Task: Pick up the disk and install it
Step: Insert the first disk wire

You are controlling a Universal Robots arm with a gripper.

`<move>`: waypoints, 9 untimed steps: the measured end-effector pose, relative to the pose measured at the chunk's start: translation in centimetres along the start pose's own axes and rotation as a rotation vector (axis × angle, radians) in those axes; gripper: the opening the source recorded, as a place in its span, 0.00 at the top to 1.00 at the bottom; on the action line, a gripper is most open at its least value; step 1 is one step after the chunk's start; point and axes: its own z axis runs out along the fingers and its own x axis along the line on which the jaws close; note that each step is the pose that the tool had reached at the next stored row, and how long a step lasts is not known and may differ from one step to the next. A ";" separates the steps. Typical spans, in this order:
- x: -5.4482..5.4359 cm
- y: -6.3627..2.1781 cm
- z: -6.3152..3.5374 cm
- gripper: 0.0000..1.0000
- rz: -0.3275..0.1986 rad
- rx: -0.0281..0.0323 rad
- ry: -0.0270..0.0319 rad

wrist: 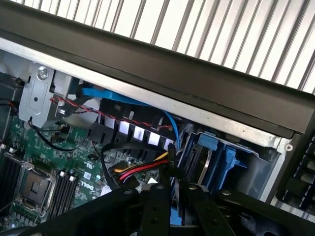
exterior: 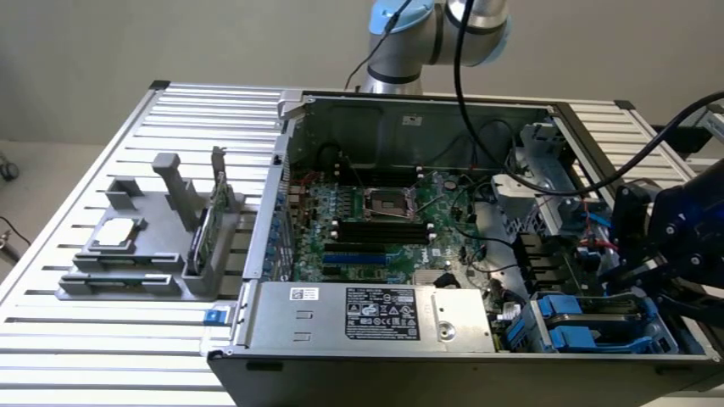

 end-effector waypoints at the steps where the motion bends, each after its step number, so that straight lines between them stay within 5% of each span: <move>1: 0.0 -0.03 0.00 0.84 0.000 0.0002 -0.0005; 9: 0.0 -0.17 0.02 0.84 0.037 0.0005 0.0000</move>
